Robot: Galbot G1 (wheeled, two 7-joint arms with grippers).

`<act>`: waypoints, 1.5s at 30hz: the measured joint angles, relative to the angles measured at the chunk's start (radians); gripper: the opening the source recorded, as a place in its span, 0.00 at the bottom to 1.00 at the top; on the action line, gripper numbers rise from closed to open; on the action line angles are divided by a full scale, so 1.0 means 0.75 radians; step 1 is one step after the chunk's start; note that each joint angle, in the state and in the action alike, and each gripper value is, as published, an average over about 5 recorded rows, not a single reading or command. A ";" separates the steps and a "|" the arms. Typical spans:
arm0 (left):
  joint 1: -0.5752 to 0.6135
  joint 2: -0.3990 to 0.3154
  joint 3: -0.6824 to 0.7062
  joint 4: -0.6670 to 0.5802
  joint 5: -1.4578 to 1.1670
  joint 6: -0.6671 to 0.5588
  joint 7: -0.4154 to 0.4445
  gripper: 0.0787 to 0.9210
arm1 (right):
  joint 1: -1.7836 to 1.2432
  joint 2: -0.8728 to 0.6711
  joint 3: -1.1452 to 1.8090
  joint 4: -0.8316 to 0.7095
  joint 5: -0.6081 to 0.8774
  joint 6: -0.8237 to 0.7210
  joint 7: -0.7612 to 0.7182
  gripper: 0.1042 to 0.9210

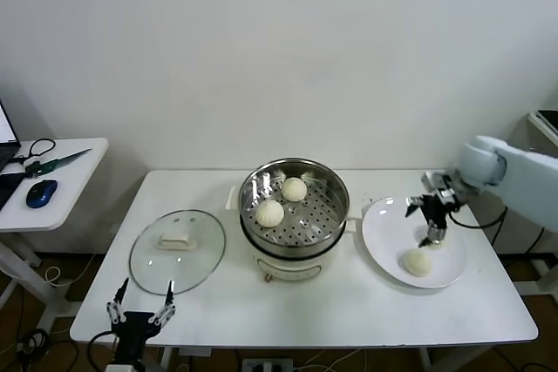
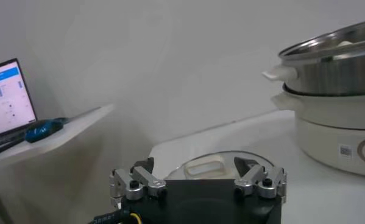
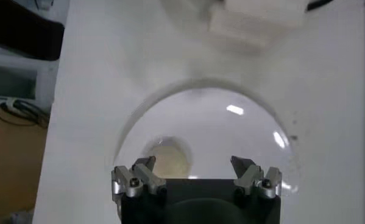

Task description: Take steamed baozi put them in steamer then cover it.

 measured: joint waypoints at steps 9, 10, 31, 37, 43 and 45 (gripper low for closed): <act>0.001 -0.006 -0.008 0.015 0.009 0.003 -0.002 0.88 | -0.194 0.034 0.124 -0.070 -0.122 0.020 -0.001 0.88; 0.000 -0.006 -0.009 0.018 0.009 0.003 -0.003 0.88 | -0.208 0.040 0.134 -0.079 -0.131 0.022 -0.001 0.88; -0.011 -0.014 -0.001 0.040 0.026 0.004 -0.005 0.88 | -0.308 0.127 0.229 -0.215 -0.226 0.063 -0.025 0.81; -0.013 -0.013 0.000 0.041 0.027 0.006 -0.005 0.88 | -0.309 0.133 0.231 -0.220 -0.228 0.071 -0.032 0.76; -0.013 -0.014 0.001 0.037 0.028 0.007 -0.006 0.88 | -0.288 0.131 0.220 -0.218 -0.220 0.092 -0.040 0.74; -0.011 -0.014 0.001 0.036 0.028 0.007 -0.007 0.88 | -0.272 0.130 0.211 -0.215 -0.217 0.102 -0.045 0.73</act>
